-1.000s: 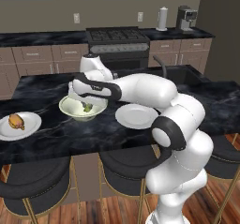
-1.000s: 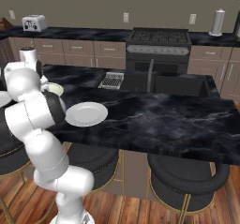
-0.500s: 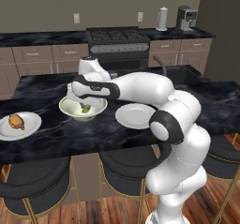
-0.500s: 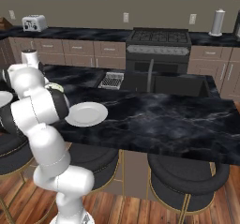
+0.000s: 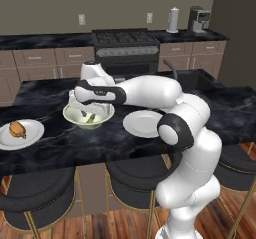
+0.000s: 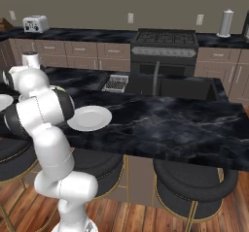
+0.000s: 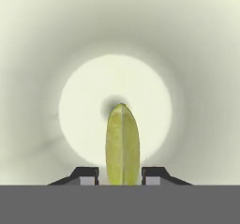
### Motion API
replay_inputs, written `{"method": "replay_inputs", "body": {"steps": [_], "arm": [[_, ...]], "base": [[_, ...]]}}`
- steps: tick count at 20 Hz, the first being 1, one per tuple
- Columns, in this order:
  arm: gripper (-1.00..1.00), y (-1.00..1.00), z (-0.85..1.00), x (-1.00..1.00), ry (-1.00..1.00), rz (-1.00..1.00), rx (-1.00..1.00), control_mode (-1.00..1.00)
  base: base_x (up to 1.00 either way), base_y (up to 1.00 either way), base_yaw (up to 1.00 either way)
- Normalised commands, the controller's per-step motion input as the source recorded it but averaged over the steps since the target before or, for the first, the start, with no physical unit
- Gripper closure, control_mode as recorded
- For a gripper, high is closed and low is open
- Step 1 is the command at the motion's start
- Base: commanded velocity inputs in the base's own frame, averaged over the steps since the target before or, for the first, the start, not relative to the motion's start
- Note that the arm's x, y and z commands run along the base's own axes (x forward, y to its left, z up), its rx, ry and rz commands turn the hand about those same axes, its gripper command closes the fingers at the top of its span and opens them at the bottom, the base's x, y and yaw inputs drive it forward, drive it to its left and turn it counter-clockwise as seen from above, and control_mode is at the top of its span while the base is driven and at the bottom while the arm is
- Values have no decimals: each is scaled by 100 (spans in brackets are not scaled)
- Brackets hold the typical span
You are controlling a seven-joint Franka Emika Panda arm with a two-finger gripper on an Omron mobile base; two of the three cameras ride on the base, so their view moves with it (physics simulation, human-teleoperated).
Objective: Pick the chicken drumstick and lemon wedge from their plates and place them in the bowl. Then put the bowl in the fridge.
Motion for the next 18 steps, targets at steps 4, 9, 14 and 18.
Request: {"method": "replay_inputs", "body": {"steps": [4, 9, 14, 18], "arm": [[-100, 1, 0, 0, 10, 1, 0, -100], [-100, 6, 3, 1, 7, 0, 0, -100], [-100, 4, 30, -4, 0, 1, 0, -100], [-100, 2, 33, -30, 0, 10, 0, -100]], "base": [[0, 0, 0], [0, 0, 0], [0, 0, 0], [0, 0, 0]]}}
